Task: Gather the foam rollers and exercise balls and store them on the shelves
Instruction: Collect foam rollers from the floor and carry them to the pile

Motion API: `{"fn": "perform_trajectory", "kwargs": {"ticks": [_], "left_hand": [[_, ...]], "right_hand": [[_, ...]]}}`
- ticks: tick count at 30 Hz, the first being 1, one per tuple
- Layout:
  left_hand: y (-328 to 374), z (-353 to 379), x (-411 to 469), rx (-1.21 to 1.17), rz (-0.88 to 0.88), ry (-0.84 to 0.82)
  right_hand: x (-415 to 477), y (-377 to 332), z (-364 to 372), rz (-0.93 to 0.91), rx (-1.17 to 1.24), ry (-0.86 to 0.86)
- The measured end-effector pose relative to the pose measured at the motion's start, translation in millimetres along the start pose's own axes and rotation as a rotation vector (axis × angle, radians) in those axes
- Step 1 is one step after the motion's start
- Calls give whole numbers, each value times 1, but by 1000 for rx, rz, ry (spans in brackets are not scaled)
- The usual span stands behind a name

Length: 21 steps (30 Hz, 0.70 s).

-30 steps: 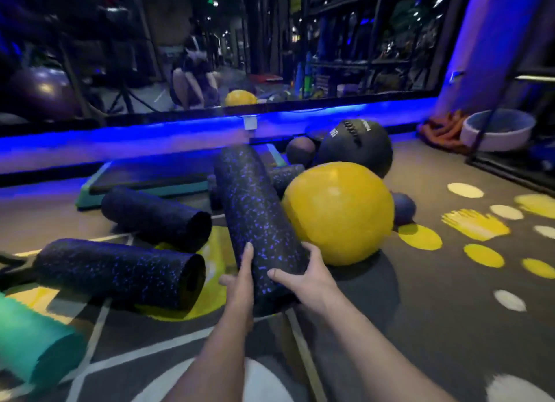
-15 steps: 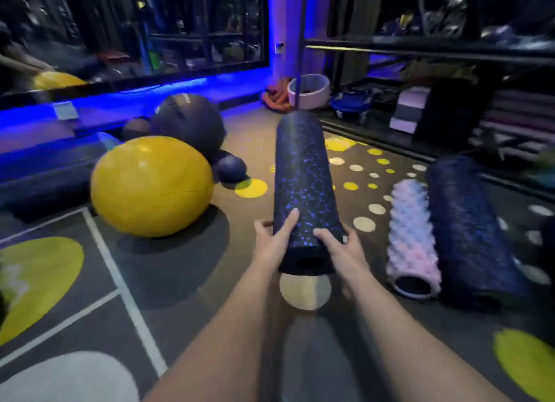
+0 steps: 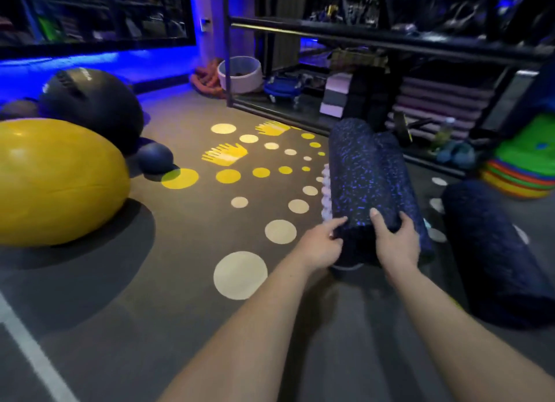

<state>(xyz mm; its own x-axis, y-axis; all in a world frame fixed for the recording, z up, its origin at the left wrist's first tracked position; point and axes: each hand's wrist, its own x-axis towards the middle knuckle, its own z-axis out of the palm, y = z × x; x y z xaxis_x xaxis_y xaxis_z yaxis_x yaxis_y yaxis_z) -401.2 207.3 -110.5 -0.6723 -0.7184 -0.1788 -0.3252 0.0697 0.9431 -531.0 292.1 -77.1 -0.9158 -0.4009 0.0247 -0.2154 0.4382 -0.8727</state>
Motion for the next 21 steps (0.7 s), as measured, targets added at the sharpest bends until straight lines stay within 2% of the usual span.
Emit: {"fn": "perform_trajectory", "kwargs": {"ticks": [2,3,5,7,9,13,16,21], "left_hand": [[11,-10,-19,-22,-7,-17],[15,-17,-26,-25,-11,-9],[12,-40,-40,-59,-24,93],[0,-73,-57,-90,-71,286],[-19,-112,-81,-103,-102,458],[-64,-200,-166,6,-231,757],[-104,-271,-253,70,-371,954],[-156,-384,-408,186,-534,1235]], "right_hand": [[-8,-15,9,-6,-159,146],[-16,-24,15,-111,-263,234],[-36,-36,32,-464,-434,336],[-61,-46,57,-705,-497,280],[-97,-56,88,-749,-481,128],[-192,-81,162,-655,-440,-364],[-280,-105,219,-645,-418,-658],[-453,-152,297,-659,-348,-1015]]}}
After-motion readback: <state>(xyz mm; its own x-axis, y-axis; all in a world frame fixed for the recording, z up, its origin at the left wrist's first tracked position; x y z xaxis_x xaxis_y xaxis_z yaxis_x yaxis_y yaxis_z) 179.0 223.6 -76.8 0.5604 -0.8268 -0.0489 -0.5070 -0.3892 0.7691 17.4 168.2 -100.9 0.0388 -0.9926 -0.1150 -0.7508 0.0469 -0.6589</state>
